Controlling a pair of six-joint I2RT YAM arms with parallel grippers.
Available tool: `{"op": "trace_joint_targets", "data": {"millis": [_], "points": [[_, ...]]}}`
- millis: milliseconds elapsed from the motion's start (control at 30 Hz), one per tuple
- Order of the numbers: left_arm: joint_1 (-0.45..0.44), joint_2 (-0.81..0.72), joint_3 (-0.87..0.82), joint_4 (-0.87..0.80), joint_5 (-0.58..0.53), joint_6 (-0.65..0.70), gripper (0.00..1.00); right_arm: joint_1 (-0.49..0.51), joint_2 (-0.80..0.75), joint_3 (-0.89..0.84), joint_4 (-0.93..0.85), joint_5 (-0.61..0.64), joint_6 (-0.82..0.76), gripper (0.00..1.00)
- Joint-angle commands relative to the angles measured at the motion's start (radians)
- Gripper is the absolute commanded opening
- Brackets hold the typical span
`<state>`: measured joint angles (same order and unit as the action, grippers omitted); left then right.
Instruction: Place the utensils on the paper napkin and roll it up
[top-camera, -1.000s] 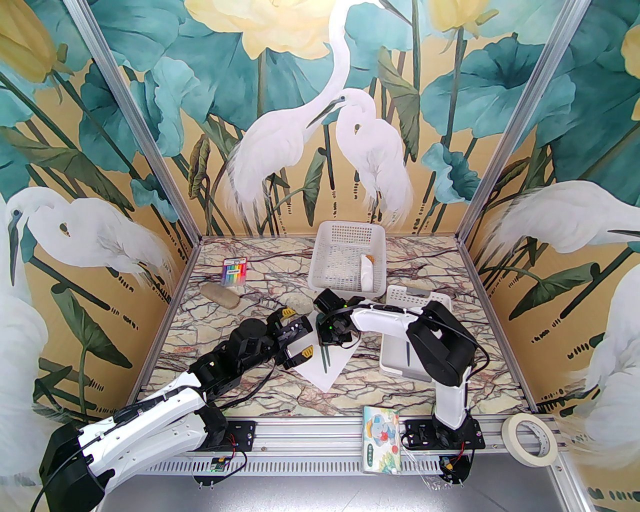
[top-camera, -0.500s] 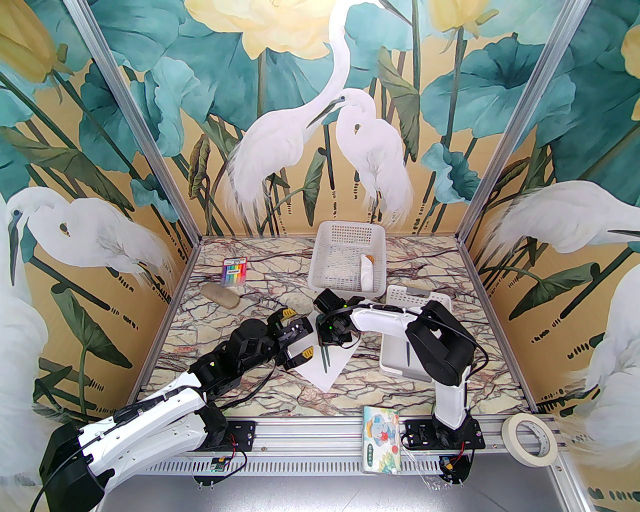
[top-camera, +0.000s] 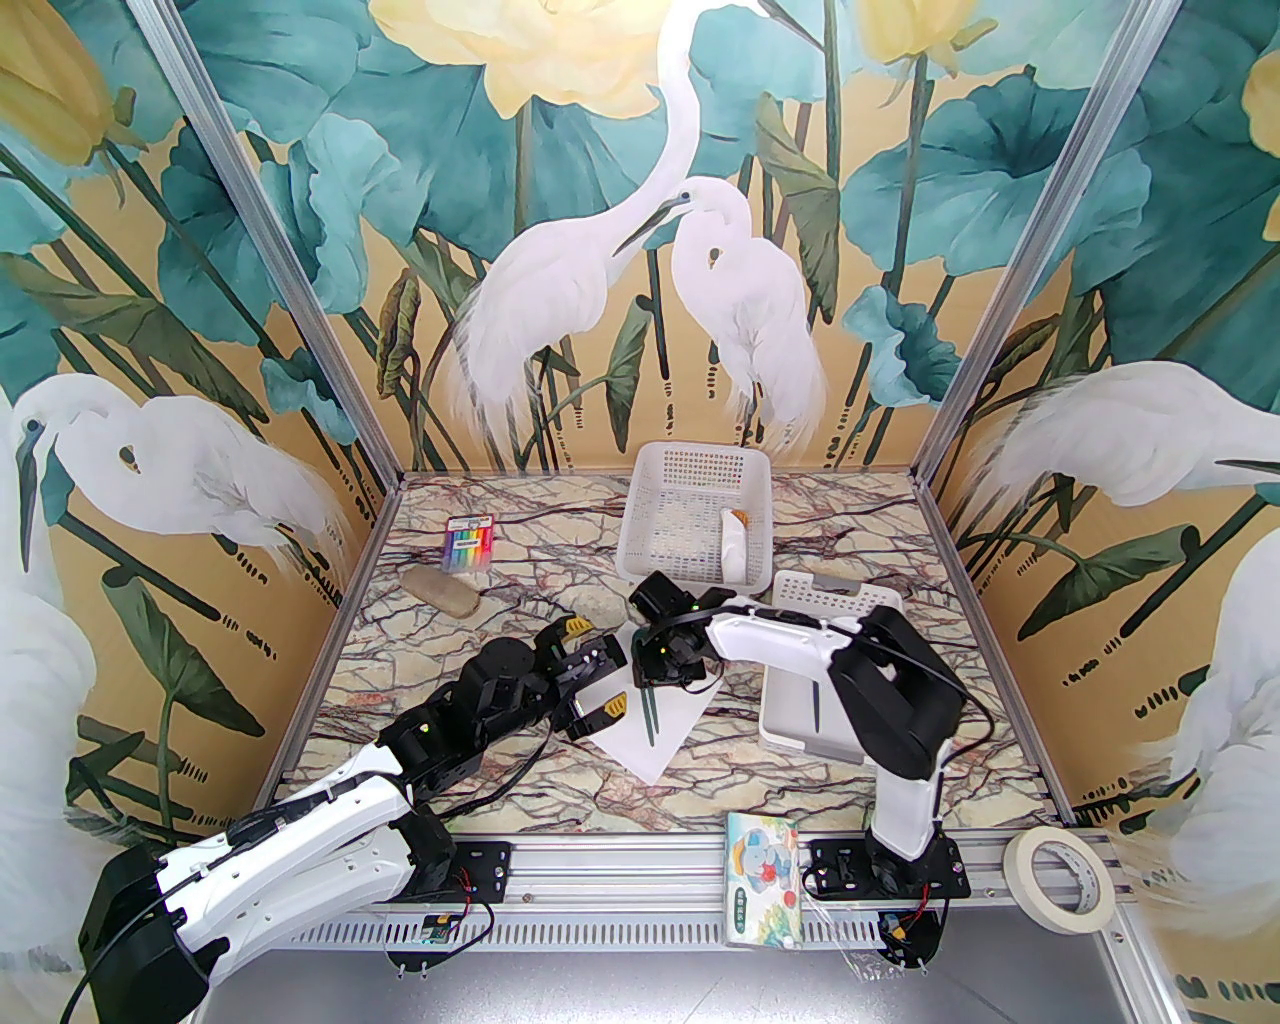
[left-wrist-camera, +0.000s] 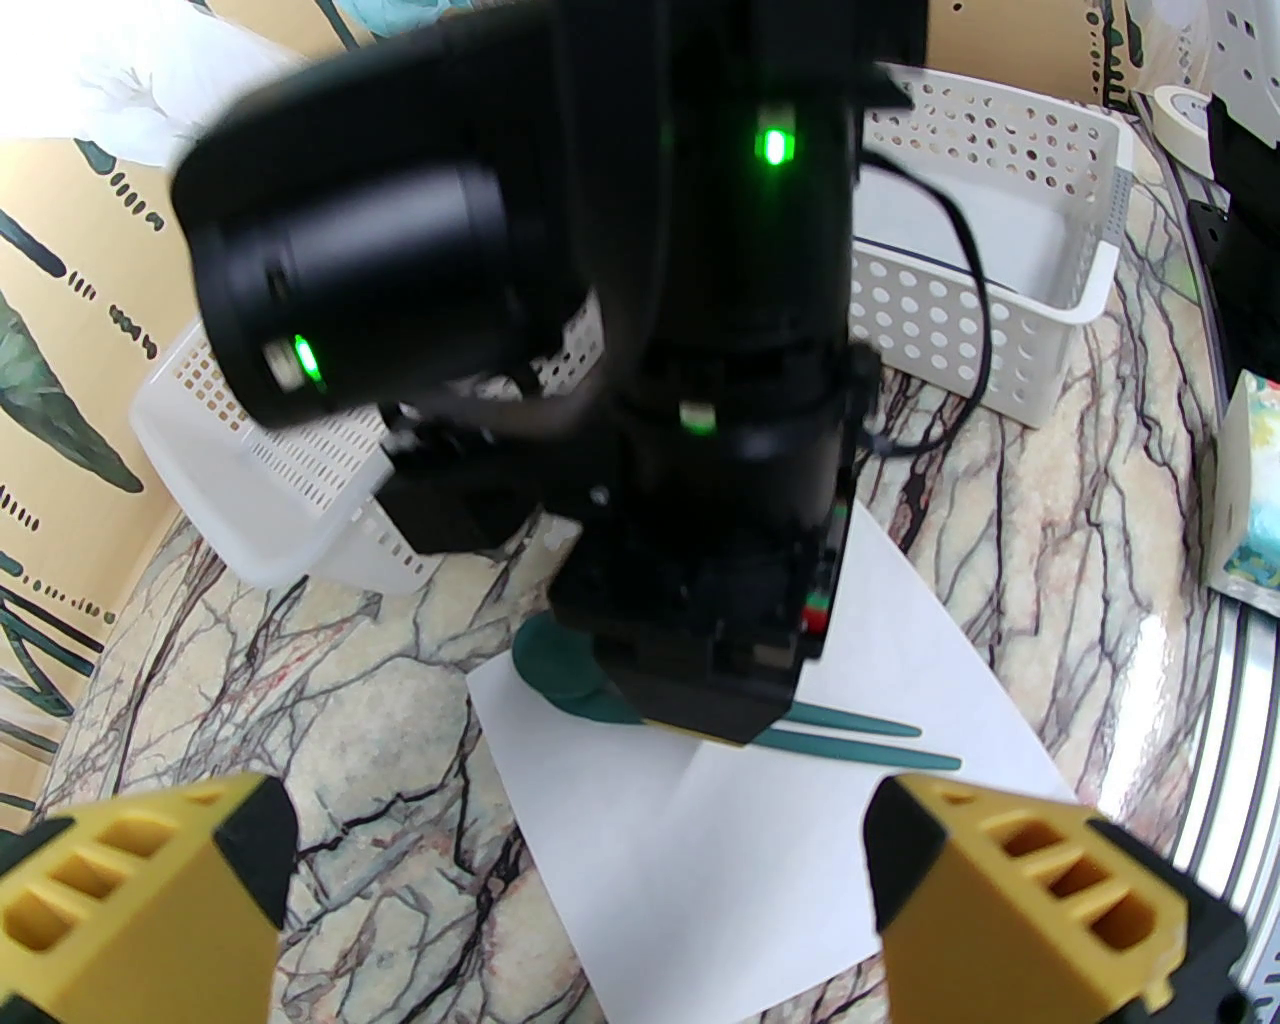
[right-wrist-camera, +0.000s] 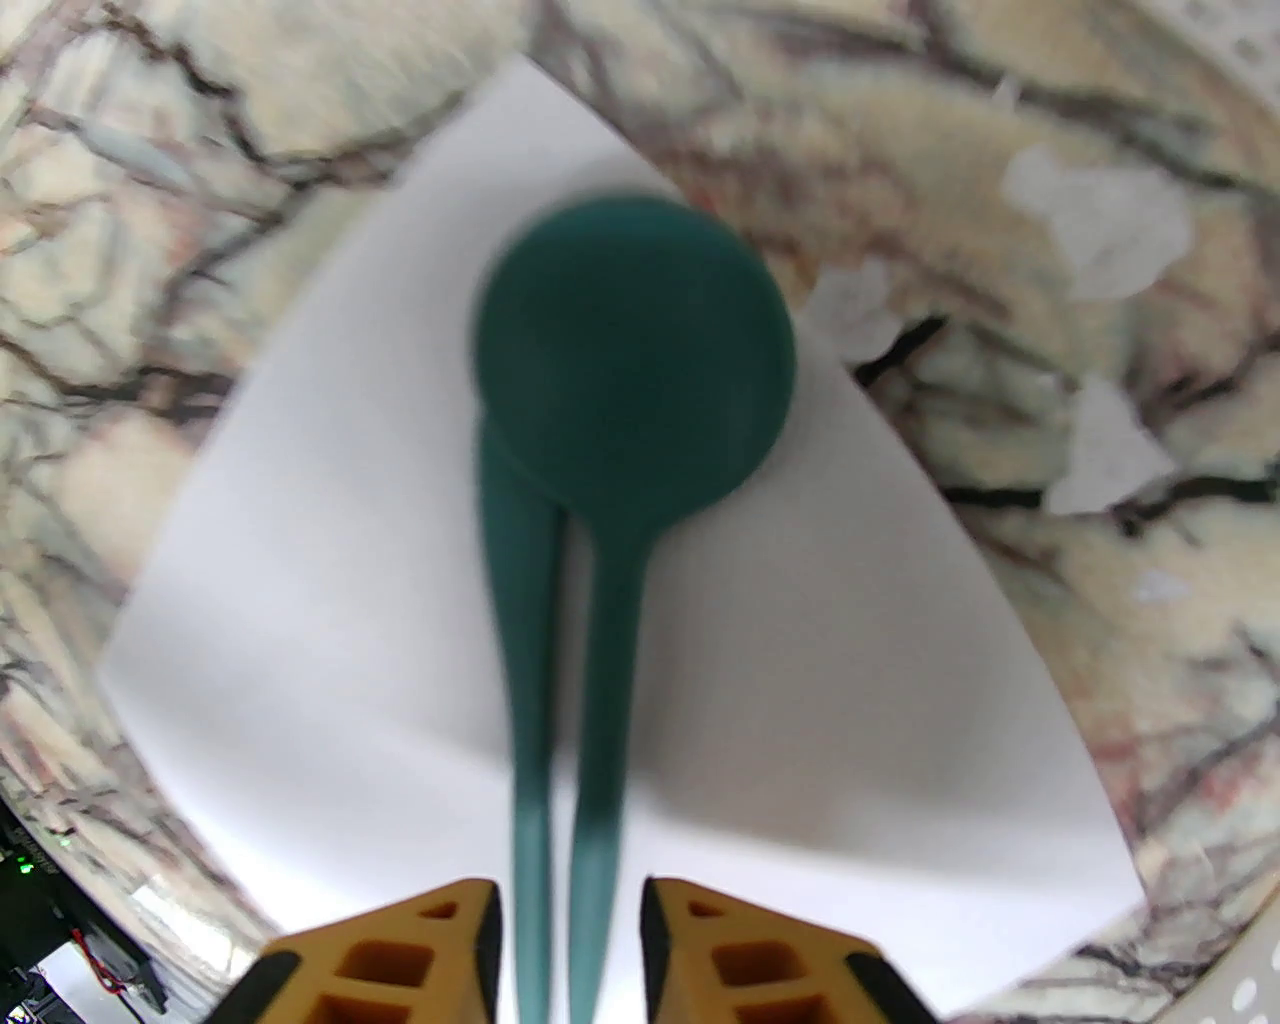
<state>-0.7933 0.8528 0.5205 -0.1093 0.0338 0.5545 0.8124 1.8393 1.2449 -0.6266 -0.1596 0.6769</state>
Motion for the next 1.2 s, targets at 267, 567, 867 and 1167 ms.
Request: {"op": "trace_joint_targets", "data": {"millis": [267,567,867,1167], "points": [[-0.009,0.014,-0.004,-0.013,0.039,0.013,1.00,-0.046,-0.193,0.041,-0.178,0.185,-0.096,0.48],[-0.009,0.026,-0.003,-0.017,0.049,0.012,1.00,-0.183,-0.364,-0.015,-0.272,0.268,-0.153,0.57],[-0.011,0.040,0.000,-0.025,0.055,0.012,0.99,-0.382,-0.562,-0.133,-0.342,0.287,-0.220,0.70],[-0.014,0.040,0.002,-0.029,0.060,0.012,0.99,-0.558,-0.617,-0.267,-0.331,0.229,-0.270,0.71]]}}
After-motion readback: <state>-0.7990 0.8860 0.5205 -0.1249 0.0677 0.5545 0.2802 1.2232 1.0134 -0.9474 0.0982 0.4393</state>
